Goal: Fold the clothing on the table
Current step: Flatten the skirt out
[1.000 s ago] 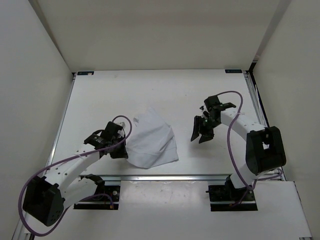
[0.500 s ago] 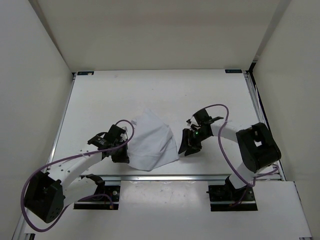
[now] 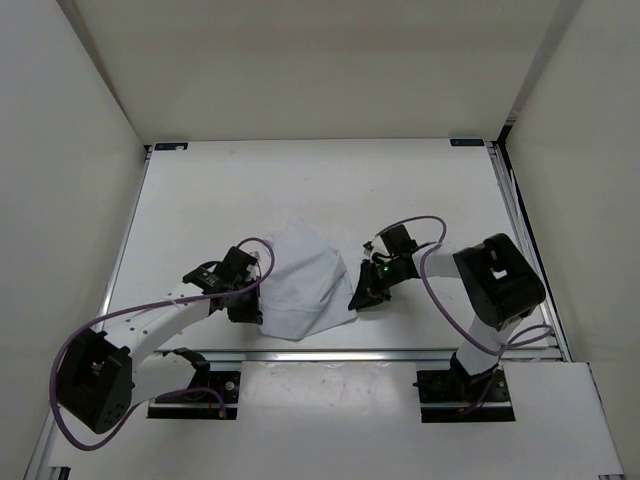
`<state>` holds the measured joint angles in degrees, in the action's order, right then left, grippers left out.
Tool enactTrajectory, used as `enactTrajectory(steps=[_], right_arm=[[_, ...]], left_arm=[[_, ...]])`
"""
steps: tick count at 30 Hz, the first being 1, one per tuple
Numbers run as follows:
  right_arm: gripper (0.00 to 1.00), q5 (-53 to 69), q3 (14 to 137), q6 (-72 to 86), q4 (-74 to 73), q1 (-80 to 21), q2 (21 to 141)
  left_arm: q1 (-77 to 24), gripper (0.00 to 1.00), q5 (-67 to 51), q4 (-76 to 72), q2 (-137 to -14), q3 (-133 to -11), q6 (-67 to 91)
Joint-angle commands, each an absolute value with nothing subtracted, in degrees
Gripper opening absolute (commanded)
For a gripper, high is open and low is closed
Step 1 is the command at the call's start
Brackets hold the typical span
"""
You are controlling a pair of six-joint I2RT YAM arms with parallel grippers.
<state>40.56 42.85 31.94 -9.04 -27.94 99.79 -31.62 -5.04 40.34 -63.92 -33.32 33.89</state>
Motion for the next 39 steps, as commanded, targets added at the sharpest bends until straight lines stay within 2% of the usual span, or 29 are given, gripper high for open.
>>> enactTrajectory(steps=[1,4,11,15,20,23,27,29,31,32,34,37,39], right_arm=[[0.00,43.94,40.88,33.40,-5.10,-27.95,101.42],[0.00,42.20,40.26,32.78,-7.10,-25.67,98.10],[0.00,30.85,45.26,27.25,-24.33,-15.14,77.20],[0.00,31.38,47.19,24.97,-29.34,-10.64,72.61],[0.00,24.11,50.79,21.10,-40.76,-18.35,68.12],[0.00,18.66,52.90,22.67,-44.64,-28.18,59.54],[0.00,0.49,58.87,27.59,-46.93,-39.98,51.87],[0.00,-0.54,62.55,24.81,-46.32,-33.10,54.12],[0.00,8.48,67.65,18.92,-43.09,-22.40,59.11],[0.00,10.35,68.81,18.81,-42.28,-16.23,63.07],[0.00,11.09,75.02,16.97,-39.74,-10.66,69.41],[0.00,3.46,88.27,13.72,-40.69,-9.23,81.36],[0.00,0.01,96.48,12.40,-41.05,-9.67,88.04]], left_arm=[[-31.20,0.00,-3.78,38.06,-64.25,-34.98,33.05],[-30.42,0.00,-3.95,37.18,-64.16,-33.58,32.61],[-23.48,0.00,-1.58,40.69,-60.29,-41.55,27.87],[-26.35,0.00,-2.80,39.91,-63.80,-47.10,27.51],[-32.34,0.00,-6.58,42.80,-64.25,-52.02,25.58],[-31.39,0.00,-14.21,44.38,-60.14,-54.56,23.82],[-29.71,0.00,-8.10,41.93,-52.74,-59.04,25.13],[-25.07,0.00,-3.45,42.27,-55.87,-63.51,23.48],[-26.45,0.00,1.73,42.97,-61.85,-71.06,19.80],[-26.72,0.00,3.85,43.15,-66.57,-73.37,18.04],[-26.46,0.00,3.17,43.24,-74.50,-82.31,15.75],[-26.28,0.00,6.13,45.87,-90.56,-96.97,12.23],[-28.12,0.00,12.71,47.54,-97.60,-107.19,9.68]])
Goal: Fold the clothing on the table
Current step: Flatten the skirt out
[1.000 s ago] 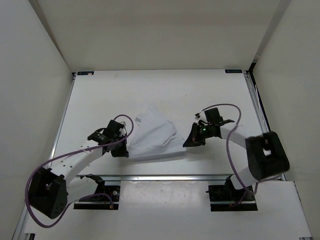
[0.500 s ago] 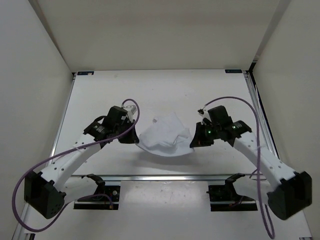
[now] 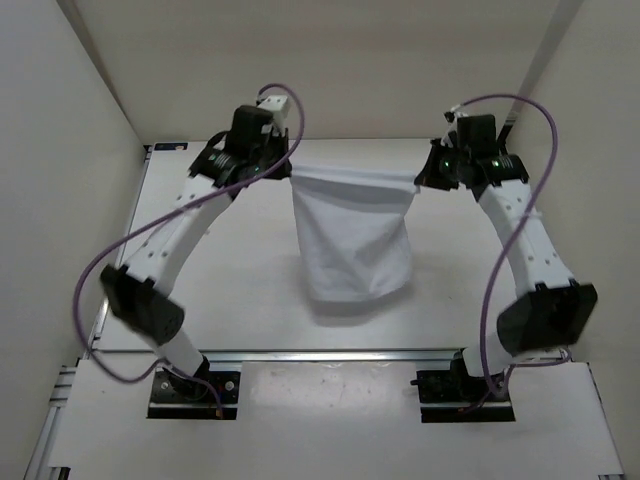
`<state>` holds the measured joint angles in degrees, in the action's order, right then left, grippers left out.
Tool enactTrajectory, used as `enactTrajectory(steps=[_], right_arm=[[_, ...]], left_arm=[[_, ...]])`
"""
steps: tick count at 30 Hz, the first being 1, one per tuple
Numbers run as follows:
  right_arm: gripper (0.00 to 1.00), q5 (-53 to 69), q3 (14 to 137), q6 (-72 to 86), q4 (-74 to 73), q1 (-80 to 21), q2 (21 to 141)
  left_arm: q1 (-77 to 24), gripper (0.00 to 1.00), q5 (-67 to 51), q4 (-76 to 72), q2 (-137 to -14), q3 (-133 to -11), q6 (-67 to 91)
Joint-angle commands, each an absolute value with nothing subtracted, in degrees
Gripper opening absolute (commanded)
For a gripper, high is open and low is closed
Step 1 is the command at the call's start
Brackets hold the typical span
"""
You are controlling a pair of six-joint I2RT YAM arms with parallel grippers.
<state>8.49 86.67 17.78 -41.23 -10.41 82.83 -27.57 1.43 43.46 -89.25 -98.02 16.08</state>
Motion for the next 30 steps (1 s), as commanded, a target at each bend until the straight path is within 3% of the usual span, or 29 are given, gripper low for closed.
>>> enactTrajectory(steps=[1,4,9,15,21,24,30], right_arm=[[0.01,-3.65,101.20,11.44,-40.96,-10.54,89.20],[0.00,-5.18,104.86,9.85,-36.33,-11.86,89.57],[0.00,-5.37,93.18,7.90,-28.65,-14.07,78.51],[0.00,3.86,73.33,9.93,-34.97,-12.39,70.15],[0.00,18.44,50.13,14.76,-44.63,-13.44,63.99],[0.00,21.44,44.40,17.48,-52.71,-16.07,60.05],[0.00,27.24,42.01,20.92,-58.89,-16.43,54.05]], left_arm=[[-28.73,0.00,13.53,47.55,-100.26,-113.23,8.71],[-25.93,0.00,7.22,43.60,-100.20,-117.58,12.12],[-23.65,0.00,5.63,43.59,-96.42,-114.36,11.69],[-24.79,0.00,1.60,39.56,-82.63,-89.07,14.66],[-29.88,0.00,-2.61,39.19,-68.39,-50.95,24.41],[-30.84,0.00,-7.37,41.30,-63.20,-41.34,29.25],[-30.76,0.00,-9.75,43.86,-56.08,-39.72,34.10]])
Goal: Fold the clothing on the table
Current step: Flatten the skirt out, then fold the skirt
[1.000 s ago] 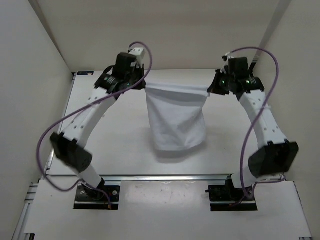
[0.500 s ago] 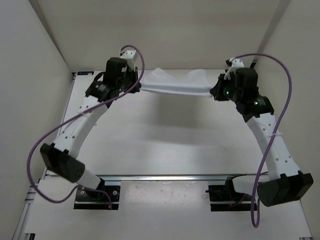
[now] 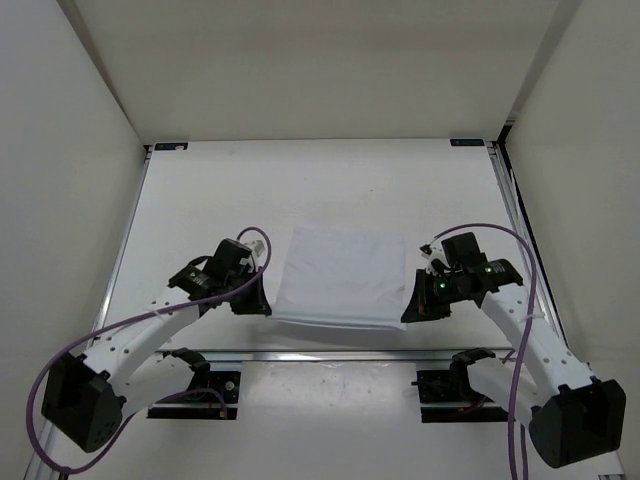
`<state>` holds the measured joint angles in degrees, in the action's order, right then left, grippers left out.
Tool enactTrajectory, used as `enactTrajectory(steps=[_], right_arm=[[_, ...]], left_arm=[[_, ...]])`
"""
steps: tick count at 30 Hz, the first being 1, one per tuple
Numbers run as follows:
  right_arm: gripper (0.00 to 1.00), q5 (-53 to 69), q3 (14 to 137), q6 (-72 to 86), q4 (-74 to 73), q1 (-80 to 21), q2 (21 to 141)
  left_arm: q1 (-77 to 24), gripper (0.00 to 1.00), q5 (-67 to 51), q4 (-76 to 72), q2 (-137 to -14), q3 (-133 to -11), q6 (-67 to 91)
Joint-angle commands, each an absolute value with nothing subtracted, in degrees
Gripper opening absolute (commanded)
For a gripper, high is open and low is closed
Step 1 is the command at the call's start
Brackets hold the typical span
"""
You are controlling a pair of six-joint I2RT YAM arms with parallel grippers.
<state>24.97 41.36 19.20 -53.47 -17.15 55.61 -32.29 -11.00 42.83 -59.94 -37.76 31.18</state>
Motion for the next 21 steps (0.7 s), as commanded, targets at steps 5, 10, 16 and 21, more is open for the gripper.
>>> enactTrajectory(steps=[5,10,16,21], right_arm=[[0.00,27.95,44.73,21.36,-55.20,-17.49,59.75],[0.00,24.61,52.27,17.41,-51.51,-13.98,69.25],[0.01,24.08,58.97,16.61,-46.15,-10.28,79.26],[0.00,24.52,64.23,15.91,-42.98,-8.53,85.77]], left_arm=[[-30.67,0.00,-8.18,40.62,-61.76,-45.69,34.28],[-32.34,0.00,-5.54,35.26,-73.80,-55.26,34.37],[-31.73,0.00,-0.44,33.49,-84.44,-64.33,34.01],[-30.76,0.00,3.43,34.97,-91.57,-71.88,33.14]])
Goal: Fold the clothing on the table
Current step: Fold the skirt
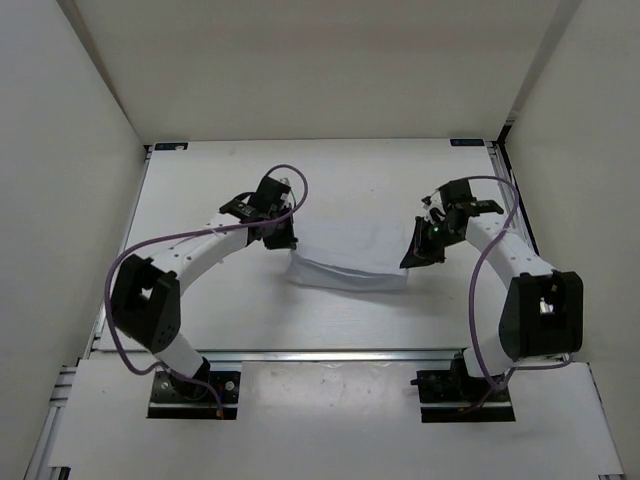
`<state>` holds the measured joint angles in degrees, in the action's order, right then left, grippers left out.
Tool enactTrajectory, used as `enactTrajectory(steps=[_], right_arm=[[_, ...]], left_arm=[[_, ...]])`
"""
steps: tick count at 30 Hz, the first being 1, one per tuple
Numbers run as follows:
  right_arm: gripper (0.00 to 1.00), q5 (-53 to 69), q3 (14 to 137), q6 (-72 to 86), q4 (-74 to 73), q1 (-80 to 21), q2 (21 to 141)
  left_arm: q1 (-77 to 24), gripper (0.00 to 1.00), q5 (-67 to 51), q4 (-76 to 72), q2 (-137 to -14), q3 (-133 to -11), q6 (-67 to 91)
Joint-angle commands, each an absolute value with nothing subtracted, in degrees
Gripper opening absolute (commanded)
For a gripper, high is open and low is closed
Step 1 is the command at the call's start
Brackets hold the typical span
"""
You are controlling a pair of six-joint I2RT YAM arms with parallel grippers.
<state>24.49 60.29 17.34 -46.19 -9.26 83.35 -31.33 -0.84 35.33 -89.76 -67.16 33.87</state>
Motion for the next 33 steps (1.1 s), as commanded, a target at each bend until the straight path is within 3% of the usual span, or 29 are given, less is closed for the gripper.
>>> enactTrajectory(steps=[1,13,15,16,17,19,22,24,29,31,32,33], right_arm=[[0.00,24.00,64.68,15.91,-42.46,-8.70,87.26],[0.01,25.49,78.65,14.15,-38.50,-4.66,102.56],[0.15,27.24,78.84,14.41,-34.22,-3.61,104.15],[0.23,29.33,77.88,15.28,-29.23,-3.17,104.06],[0.30,31.97,75.96,16.51,-23.35,-2.29,103.89],[0.34,34.61,72.53,20.10,-13.34,-1.23,101.26],[0.40,36.03,69.70,23.99,-2.92,-0.09,99.06],[0.40,37.18,72.85,22.16,-5.26,-0.09,99.23],[0.35,31.65,75.59,14.51,-18.78,-5.70,96.78],[0.21,31.29,75.50,12.58,-22.84,-8.16,96.86],[0.10,30.68,75.41,12.22,-25.03,-9.48,97.73],[0.01,30.76,75.50,11.69,-26.96,-10.10,98.08]], left_arm=[[-30.59,0.00,3.51,35.07,-93.15,-72.59,32.79],[-29.36,0.00,10.02,36.66,-102.74,-79.63,32.52],[-28.13,0.00,9.41,34.55,-103.45,-78.75,32.79],[-28.04,0.09,8.88,31.32,-103.01,-77.27,34.35],[-26.82,0.26,8.35,26.42,-101.88,-74.91,35.24],[-24.98,0.49,7.56,19.53,-100.20,-72.79,37.34],[-22.07,0.57,6.50,16.44,-100.19,-76.88,38.24],[-20.75,0.58,6.16,16.88,-100.63,-80.49,38.49],[-20.74,0.55,2.13,13.81,-92.05,-71.76,38.23],[-21.79,0.32,-0.43,11.18,-87.38,-65.52,38.93],[-23.01,0.05,-2.09,9.42,-85.01,-63.30,40.07],[-23.81,0.00,-2.54,8.80,-83.34,-59.28,40.69]])
